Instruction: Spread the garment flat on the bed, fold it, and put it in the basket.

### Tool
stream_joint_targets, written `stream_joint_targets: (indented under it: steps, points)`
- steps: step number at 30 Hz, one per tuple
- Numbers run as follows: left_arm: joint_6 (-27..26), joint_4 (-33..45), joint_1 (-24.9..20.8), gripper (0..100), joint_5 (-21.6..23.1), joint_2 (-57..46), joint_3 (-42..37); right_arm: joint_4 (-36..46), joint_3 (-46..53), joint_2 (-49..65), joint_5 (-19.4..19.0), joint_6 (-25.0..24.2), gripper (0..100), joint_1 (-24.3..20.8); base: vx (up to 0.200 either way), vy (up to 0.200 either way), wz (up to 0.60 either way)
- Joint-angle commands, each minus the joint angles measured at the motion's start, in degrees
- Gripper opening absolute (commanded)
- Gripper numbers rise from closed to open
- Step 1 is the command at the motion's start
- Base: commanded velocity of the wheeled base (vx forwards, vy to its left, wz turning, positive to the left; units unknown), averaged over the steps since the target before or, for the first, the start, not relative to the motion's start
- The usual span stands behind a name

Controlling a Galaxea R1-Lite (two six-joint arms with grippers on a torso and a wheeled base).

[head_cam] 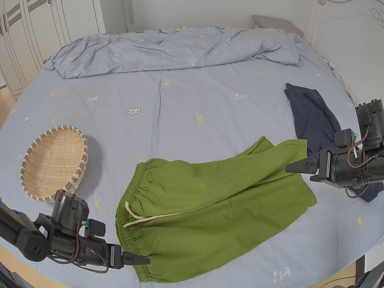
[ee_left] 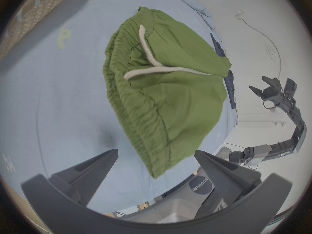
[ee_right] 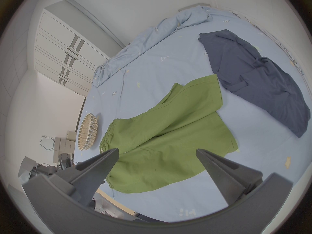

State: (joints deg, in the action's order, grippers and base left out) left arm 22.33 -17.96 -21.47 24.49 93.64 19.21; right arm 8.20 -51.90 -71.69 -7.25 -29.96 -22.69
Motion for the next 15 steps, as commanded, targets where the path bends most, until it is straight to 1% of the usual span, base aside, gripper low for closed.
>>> stream_joint_targets:
  steps: [1, 8, 11, 15]
  points:
    - [0.1, -0.2, 0.2, 100, 0.0, 7.7, 4.9, -0.2, 0.6, 0.2, 0.0, 0.1, 100, 0.0, 0.0, 0.0, 0.0]
    - [1.3, -0.2, -0.6, 100, 0.4, 6.7, 6.2, -0.3, 0.6, 0.1, 0.0, 0.0, 100, 0.0, 0.0, 0.0, 0.0]
    - [2.7, -0.2, -1.5, 100, 0.4, 6.0, 6.0, -0.3, 0.7, 0.1, 0.0, 0.0, 100, 0.0, 0.0, 0.0, 0.0]
    - [4.6, -0.2, -2.4, 100, 1.4, 4.2, 5.7, -0.3, 0.9, 0.0, 0.0, 0.1, 100, 0.0, 0.0, 0.0, 0.0]
